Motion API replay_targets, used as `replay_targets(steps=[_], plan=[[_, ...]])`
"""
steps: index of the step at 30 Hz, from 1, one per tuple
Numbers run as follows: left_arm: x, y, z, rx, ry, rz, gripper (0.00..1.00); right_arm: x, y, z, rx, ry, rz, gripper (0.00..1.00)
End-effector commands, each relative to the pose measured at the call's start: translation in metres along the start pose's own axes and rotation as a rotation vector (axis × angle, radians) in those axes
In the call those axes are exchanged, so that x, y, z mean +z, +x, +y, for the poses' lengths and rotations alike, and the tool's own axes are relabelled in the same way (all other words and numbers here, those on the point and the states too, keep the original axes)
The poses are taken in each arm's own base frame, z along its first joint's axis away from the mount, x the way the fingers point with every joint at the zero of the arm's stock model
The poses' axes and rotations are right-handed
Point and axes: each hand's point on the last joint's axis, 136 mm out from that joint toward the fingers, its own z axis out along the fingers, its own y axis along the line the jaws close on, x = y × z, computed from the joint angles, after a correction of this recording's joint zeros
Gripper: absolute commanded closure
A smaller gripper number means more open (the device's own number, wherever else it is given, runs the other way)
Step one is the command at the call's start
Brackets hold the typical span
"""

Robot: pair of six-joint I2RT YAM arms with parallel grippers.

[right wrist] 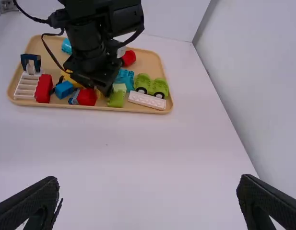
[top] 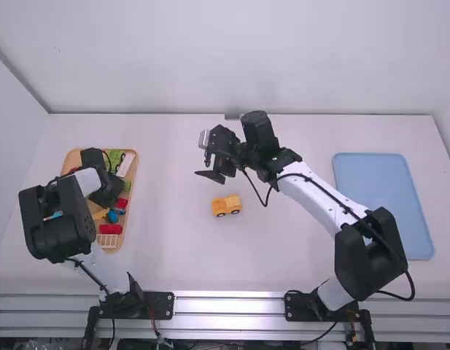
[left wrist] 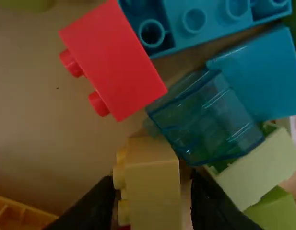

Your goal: Assemble lego blocks to make yellow taxi

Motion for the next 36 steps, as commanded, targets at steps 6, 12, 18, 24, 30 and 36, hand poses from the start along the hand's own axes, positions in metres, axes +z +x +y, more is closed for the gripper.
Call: replay_targets(steps=[6,12,18,24,30,36], plan=[[0.005,0.017,0.011,0.006,-0.033,0.059,0.58,-0.004,-0.01,-0.01,-0.018,0.029,-0.013,0.01],[0.005,0.017,0.01,-0.017,-0.033,0.058,0.67,-0.004,-0.008,-0.012,-0.016,0.042,0.0,0.01],[0.005,0.017,0.011,-0.016,-0.034,0.056,0.83,-0.004,-0.008,-0.013,-0.01,0.042,-0.001,0.01],[0.004,0.008,0.004,0.051,-0.007,0.02,0.94,-0.004,-0.008,-0.013,-0.01,0.044,-0.001,0.01],[-0.017,-0.011,-0.01,0.183,0.03,-0.031,0.97,-0.006,-0.005,-0.03,0.077,0.136,0.023,0.01],[-0.069,-0.036,-0.027,0.259,0.111,-0.162,0.98,-0.023,-0.001,-0.053,0.258,0.18,-0.023,0.01]])
